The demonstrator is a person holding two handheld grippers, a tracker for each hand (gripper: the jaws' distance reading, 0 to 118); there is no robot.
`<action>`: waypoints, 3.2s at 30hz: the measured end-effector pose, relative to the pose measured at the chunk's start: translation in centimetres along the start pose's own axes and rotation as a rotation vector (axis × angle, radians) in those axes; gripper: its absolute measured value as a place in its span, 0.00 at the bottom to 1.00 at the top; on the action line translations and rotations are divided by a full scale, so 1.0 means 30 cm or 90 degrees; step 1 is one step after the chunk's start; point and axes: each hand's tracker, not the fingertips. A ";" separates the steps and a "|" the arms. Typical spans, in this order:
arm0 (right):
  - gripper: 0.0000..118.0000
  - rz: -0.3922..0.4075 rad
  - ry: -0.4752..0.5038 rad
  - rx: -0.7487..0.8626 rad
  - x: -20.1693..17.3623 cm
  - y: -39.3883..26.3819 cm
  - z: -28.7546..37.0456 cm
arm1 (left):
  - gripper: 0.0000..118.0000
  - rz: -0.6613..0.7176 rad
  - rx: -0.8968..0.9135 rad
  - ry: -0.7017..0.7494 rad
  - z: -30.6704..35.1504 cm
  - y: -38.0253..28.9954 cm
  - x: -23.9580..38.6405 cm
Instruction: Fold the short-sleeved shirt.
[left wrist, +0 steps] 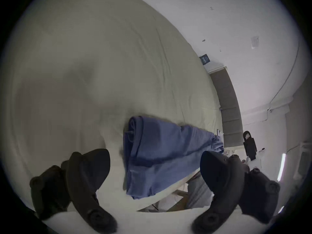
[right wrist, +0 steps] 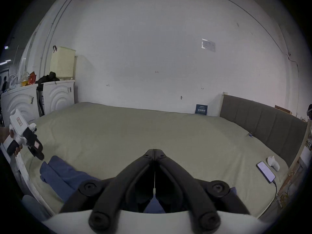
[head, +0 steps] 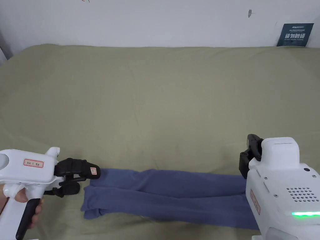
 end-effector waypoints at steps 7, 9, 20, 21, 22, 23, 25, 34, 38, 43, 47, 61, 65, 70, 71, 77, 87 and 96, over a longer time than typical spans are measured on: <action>0.01 -0.032 -0.007 -0.010 0.042 0.006 0.000 | 0.85 0.013 -0.025 -0.073 -0.091 -0.033 0.005; 0.01 -0.033 -0.009 -0.012 0.051 0.008 -0.002 | 0.52 0.026 -0.053 -0.113 -0.111 -0.038 0.010; 0.01 -0.047 -0.018 -0.012 0.122 0.030 0.026 | 0.10 0.042 0.021 -0.008 -0.089 -0.071 0.041; 0.01 -0.052 -0.021 -0.011 0.129 0.033 0.029 | 0.10 0.037 0.039 -0.005 -0.056 -0.066 0.042; 0.01 -0.056 -0.022 -0.010 0.136 0.037 0.032 | 0.10 0.041 0.042 0.003 -0.031 -0.062 0.044; 0.01 -0.060 -0.021 -0.009 0.142 0.039 0.035 | 0.10 0.035 0.047 0.006 -0.008 -0.063 0.045; 0.01 -0.061 -0.021 -0.006 0.151 0.047 0.041 | 0.10 0.033 0.057 0.026 0.072 -0.060 0.028; 0.01 -0.065 -0.009 0.008 0.150 0.069 0.047 | 0.10 -0.028 0.086 0.116 0.313 -0.061 0.133; 0.01 -0.069 -0.003 0.008 0.147 0.073 0.053 | 0.10 -0.129 0.067 0.168 0.262 -0.069 0.322; 0.01 -0.060 -0.004 0.021 0.155 0.091 0.079 | 0.10 -0.248 0.022 0.171 0.069 -0.112 0.571; 0.01 -0.063 -0.006 0.024 0.172 0.096 0.091 | 0.10 -0.298 -0.026 0.177 -0.135 -0.150 0.707; 0.01 -0.069 -0.029 -0.014 0.245 0.028 0.090 | 0.90 -0.314 -0.022 0.153 -0.557 -0.203 0.713; 0.01 -0.079 -0.032 -0.015 0.254 0.027 0.084 | 0.68 -0.260 0.060 0.090 -0.347 -0.182 0.657; 0.01 -0.084 -0.027 -0.015 0.247 0.028 0.074 | 0.00 -0.212 0.090 0.085 -0.253 -0.148 0.538; 0.01 -0.084 -0.026 -0.015 0.245 0.029 0.073 | 0.00 -0.198 0.091 0.084 -0.268 -0.147 0.519; 0.01 -0.082 -0.024 -0.021 0.237 0.028 0.074 | 0.00 -0.123 -0.025 0.028 -0.536 -0.200 0.547; 0.01 -0.062 -0.025 -0.036 0.241 0.008 0.068 | 0.00 -0.155 -0.051 -0.025 -0.642 -0.229 0.600; 0.01 -0.072 -0.033 -0.002 0.214 0.007 0.056 | 0.00 -0.133 0.046 0.055 -0.117 -0.109 0.387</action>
